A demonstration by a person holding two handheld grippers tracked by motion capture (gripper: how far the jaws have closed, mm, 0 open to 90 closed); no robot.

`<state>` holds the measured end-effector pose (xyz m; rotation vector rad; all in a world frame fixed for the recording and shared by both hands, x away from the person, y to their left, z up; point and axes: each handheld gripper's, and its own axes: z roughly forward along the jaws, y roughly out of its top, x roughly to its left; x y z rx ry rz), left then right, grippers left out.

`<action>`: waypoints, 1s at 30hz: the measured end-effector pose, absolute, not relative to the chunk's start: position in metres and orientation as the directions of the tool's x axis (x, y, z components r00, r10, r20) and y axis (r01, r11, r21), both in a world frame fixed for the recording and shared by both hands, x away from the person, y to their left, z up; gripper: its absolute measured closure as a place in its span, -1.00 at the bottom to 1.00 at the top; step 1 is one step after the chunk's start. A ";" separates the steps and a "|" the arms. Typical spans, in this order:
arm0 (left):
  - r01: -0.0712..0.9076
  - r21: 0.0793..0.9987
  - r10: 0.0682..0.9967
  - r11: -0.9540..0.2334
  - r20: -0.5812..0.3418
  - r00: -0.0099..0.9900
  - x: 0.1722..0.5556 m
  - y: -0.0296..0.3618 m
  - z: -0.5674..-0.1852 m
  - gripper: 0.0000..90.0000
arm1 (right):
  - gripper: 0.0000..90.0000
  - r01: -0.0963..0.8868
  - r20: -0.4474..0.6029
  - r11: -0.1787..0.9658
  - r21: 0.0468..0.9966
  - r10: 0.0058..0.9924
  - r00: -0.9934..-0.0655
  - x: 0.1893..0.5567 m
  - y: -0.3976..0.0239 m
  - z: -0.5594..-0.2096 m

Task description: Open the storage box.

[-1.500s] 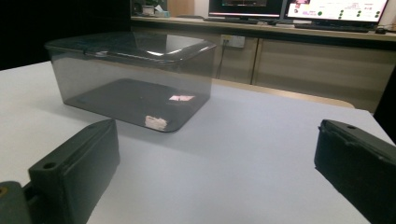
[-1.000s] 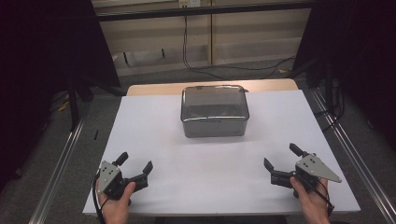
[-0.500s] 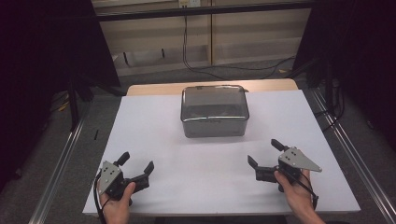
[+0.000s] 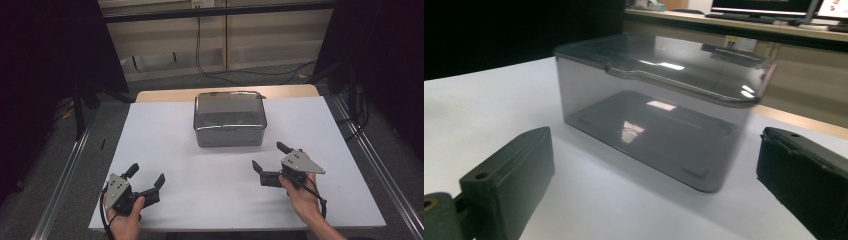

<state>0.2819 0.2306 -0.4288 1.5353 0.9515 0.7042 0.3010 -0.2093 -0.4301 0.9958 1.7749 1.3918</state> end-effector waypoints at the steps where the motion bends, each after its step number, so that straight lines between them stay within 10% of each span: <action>1: 0.191 0.981 0.867 -0.030 -0.069 0.493 0.282 0.231 -0.429 -0.90 | -0.97 0.161 -0.053 0.152 0.975 0.866 -0.498 0.302 -0.207 -0.430; 30: 0.214 0.977 0.864 -0.014 -0.096 0.495 0.285 0.233 -0.430 -0.90 | -0.94 0.028 -0.337 0.402 0.915 0.802 -0.494 0.339 -0.160 -0.408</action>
